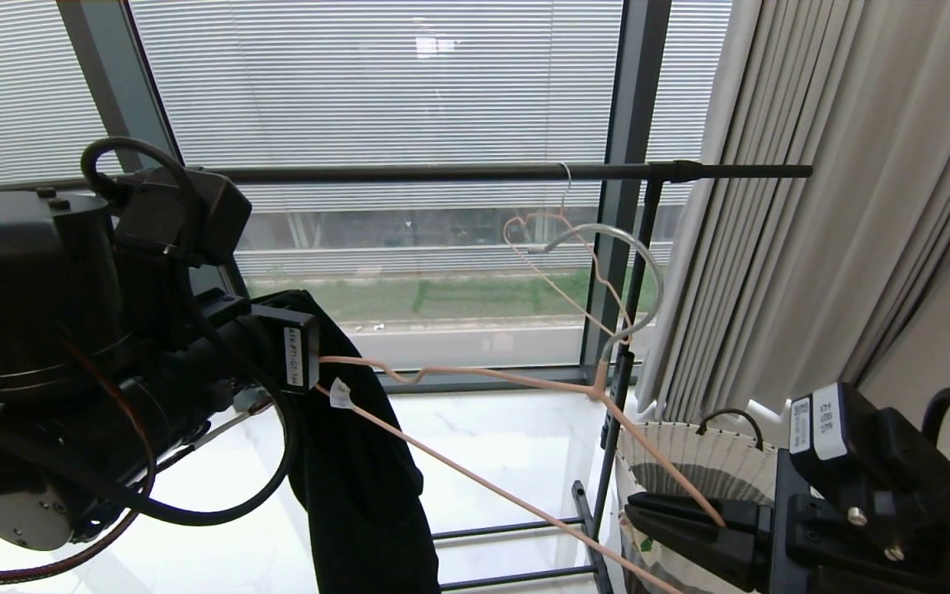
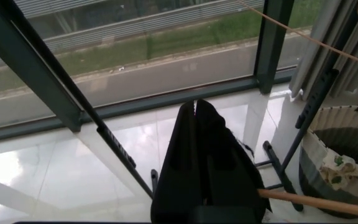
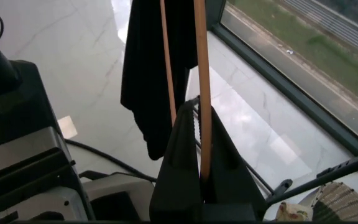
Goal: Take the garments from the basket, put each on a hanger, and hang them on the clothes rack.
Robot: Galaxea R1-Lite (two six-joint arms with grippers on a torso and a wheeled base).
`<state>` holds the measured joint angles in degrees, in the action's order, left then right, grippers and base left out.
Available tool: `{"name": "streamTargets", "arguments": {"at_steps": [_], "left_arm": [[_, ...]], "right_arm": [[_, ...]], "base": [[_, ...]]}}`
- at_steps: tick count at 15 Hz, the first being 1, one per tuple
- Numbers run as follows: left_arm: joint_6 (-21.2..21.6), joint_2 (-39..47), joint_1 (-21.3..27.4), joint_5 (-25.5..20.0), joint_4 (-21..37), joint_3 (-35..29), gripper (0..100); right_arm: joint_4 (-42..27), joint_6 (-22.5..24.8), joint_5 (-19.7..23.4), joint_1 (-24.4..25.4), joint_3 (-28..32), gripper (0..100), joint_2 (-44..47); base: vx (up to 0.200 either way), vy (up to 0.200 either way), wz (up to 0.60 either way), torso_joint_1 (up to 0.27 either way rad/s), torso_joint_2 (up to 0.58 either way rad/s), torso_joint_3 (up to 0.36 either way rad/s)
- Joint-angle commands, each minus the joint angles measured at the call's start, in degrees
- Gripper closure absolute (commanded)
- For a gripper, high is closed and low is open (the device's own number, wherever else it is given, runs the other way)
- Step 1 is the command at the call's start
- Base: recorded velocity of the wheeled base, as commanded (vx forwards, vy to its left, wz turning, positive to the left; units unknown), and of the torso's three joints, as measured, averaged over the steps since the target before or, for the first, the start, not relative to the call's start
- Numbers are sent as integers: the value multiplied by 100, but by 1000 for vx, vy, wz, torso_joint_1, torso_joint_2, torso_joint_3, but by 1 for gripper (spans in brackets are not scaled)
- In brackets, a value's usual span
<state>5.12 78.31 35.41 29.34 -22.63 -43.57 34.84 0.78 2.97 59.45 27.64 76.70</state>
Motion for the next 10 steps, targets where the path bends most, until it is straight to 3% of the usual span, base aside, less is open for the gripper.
{"name": "streamTargets", "arguments": {"at_steps": [1,7,10], "left_arm": [[-2,-44,1,1,4,-2,100],[-20,-44,71,19,-5,-11,100],[-46,-88,53,54,-5,-117,100]], "right_arm": [[32,-113,-7,-4,172,100,240],[269,-342,-25,22,436,100,635],[559,-597,-333,22,638,100,1092]], "base": [[0,0,0,0,0,0],[0,0,0,0,0,0],[0,0,0,0,0,0]]}}
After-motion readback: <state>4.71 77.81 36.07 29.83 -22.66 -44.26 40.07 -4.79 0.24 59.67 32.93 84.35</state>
